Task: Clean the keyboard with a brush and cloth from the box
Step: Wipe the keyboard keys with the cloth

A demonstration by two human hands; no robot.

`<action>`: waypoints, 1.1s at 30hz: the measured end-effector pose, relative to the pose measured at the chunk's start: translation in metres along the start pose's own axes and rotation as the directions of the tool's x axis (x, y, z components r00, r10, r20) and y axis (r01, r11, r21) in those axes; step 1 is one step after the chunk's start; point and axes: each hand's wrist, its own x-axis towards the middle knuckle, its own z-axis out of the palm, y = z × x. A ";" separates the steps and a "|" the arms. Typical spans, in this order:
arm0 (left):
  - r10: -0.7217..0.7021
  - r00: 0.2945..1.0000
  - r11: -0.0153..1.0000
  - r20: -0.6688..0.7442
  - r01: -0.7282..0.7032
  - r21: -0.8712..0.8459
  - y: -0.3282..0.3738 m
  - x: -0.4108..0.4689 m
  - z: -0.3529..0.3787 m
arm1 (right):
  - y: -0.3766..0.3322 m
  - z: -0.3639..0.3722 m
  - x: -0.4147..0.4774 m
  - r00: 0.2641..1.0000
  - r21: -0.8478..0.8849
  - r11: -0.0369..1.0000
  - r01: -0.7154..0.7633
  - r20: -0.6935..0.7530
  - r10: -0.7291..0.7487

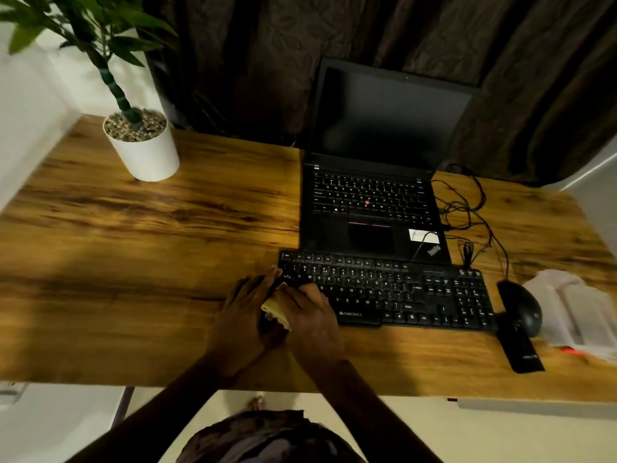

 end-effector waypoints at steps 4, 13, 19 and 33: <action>-0.036 0.999 0.999 -0.035 0.035 -0.030 0.012 -0.002 -0.007 | 0.010 -0.010 -0.002 0.993 -0.103 0.989 -0.108 -0.055 0.102; -0.013 1.000 0.999 -0.021 0.012 -0.038 0.013 -0.002 -0.009 | -0.003 -0.010 0.003 0.997 -0.030 0.997 -0.078 0.017 0.078; -0.083 0.996 0.996 -0.026 0.083 -0.027 0.019 -0.002 -0.012 | 0.025 -0.021 -0.013 0.980 -0.119 0.973 -0.198 -0.060 0.192; -0.058 0.998 0.998 -0.037 0.056 -0.033 0.020 -0.003 -0.012 | 0.071 -0.031 -0.044 0.913 -0.130 0.916 -0.379 -0.212 0.348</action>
